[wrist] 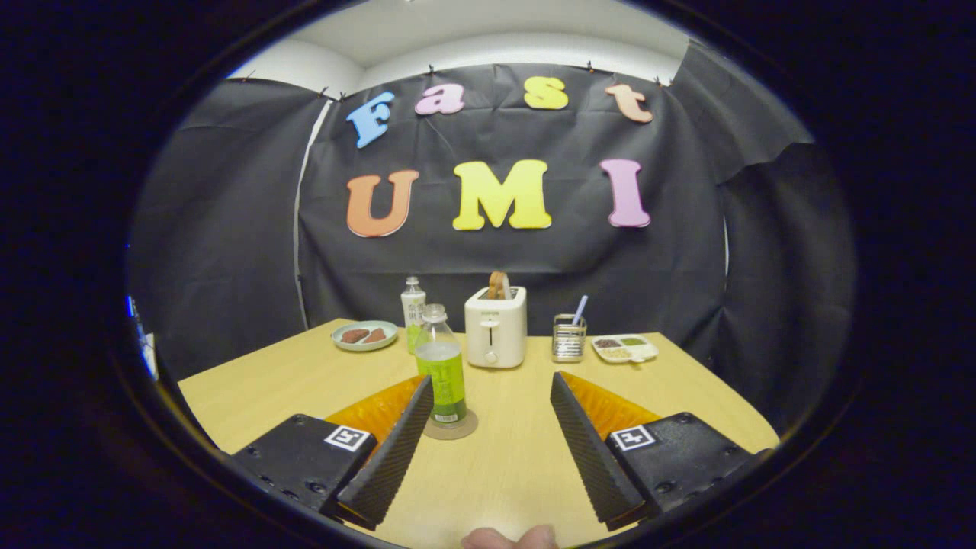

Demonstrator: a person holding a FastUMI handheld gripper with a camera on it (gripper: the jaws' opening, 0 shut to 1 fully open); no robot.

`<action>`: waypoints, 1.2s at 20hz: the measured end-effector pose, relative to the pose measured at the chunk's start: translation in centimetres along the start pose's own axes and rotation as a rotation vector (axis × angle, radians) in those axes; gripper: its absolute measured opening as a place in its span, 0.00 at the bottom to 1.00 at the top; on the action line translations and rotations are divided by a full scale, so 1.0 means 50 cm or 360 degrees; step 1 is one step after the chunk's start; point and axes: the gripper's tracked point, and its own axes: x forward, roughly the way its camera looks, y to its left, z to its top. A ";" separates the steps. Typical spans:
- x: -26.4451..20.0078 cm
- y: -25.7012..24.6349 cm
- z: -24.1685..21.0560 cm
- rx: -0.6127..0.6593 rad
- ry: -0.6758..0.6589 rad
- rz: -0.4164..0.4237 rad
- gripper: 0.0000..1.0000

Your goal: Take the bottle from table, then pour the juice into the cup, finally place the bottle on the coaster

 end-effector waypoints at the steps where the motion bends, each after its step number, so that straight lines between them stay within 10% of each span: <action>1: -0.036 -0.008 -0.001 -0.0006 -0.0012 -0.0014 0.99; 24: -0.373 -0.023 -0.033 -0.0011 -0.0229 -0.0189 1.00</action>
